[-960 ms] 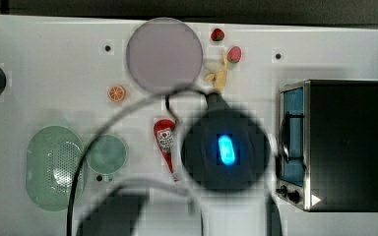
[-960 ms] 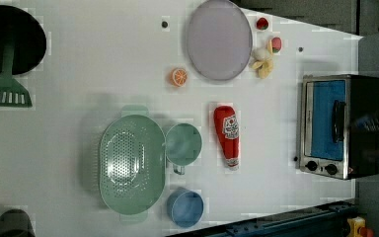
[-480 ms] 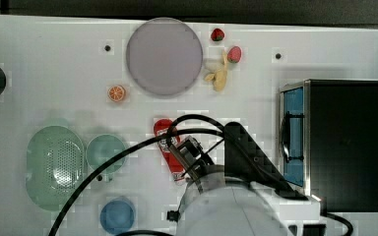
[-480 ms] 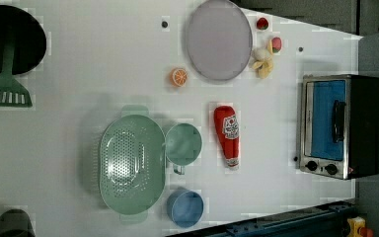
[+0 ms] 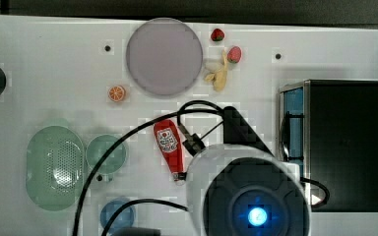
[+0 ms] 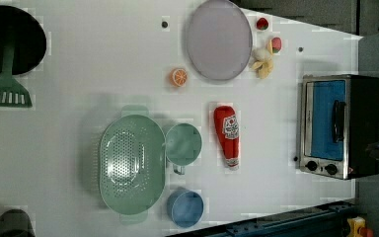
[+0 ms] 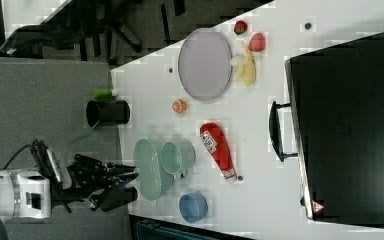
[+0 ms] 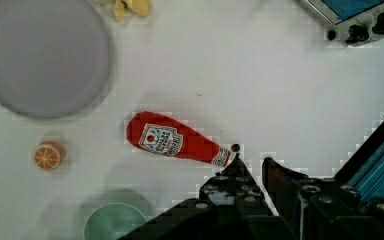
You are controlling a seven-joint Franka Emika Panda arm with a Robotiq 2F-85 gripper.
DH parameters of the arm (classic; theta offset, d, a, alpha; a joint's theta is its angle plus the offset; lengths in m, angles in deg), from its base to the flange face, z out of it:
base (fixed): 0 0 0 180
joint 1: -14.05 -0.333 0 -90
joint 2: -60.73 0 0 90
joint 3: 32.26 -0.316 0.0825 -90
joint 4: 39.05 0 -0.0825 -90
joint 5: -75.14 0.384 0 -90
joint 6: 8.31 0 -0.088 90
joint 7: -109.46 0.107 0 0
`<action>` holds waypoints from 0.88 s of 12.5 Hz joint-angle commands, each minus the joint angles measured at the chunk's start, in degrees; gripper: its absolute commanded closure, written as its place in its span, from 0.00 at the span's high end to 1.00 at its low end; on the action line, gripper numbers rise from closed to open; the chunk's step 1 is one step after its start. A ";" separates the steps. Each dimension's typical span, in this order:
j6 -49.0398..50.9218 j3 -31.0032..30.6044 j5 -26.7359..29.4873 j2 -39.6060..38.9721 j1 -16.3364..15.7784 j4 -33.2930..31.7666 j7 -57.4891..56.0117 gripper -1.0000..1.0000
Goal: Flap open oven.
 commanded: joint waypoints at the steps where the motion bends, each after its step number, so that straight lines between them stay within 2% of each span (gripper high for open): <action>1: -0.90 2.31 -0.34 0.71 0.95 -0.44 -1.03 0.18; 4: -3.07 5.08 -0.92 -0.33 1.72 -2.54 -12.56 0.18; 8: -8.38 10.16 -1.35 -2.52 3.26 -4.99 -34.24 0.18; 11: -15.00 13.84 -5.00 -4.89 4.34 -6.41 -49.00 0.18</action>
